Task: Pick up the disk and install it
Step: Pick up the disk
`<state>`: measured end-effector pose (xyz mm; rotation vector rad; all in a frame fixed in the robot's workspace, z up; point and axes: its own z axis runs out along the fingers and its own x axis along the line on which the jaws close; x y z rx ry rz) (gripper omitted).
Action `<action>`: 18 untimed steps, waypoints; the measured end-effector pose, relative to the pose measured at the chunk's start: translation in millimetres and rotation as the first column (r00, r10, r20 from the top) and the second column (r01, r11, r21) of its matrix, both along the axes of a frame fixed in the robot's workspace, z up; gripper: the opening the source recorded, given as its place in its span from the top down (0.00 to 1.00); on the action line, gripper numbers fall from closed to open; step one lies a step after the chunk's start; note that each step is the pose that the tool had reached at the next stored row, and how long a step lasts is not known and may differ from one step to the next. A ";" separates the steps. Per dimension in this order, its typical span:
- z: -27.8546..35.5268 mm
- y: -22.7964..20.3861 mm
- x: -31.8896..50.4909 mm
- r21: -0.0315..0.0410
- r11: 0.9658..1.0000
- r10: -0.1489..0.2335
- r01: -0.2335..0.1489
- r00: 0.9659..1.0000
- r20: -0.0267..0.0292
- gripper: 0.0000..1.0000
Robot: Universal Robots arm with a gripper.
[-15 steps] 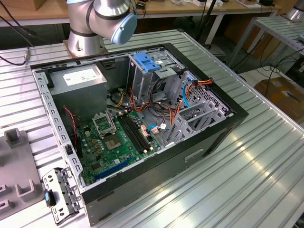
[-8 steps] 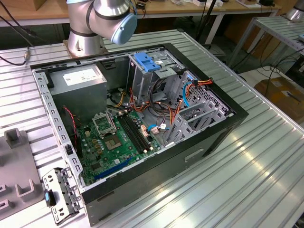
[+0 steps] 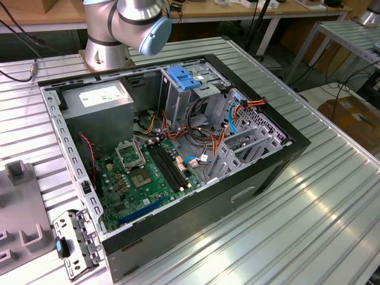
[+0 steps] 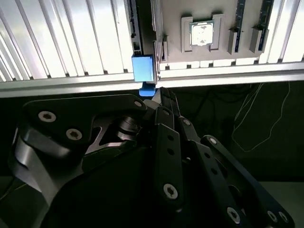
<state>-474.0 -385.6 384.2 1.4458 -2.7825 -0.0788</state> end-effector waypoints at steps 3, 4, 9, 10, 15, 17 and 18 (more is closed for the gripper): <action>0.0 0.0 0.0 0.000 0.999 0.041 -0.041 0.999 0.000 0.89; 0.0 0.0 0.0 0.000 0.999 0.052 -0.052 0.999 0.000 0.89; 0.0 0.0 0.0 0.000 0.993 0.118 -0.118 0.993 0.000 0.89; 0.0 0.0 0.0 0.000 0.992 0.129 -0.129 0.992 0.000 0.89; 0.0 0.0 0.0 0.000 0.980 0.201 -0.201 0.980 0.000 0.89; 0.0 0.0 0.0 0.000 0.973 0.231 -0.231 0.973 0.000 0.89; 0.0 0.0 0.0 0.000 0.970 0.244 -0.244 0.970 0.000 0.89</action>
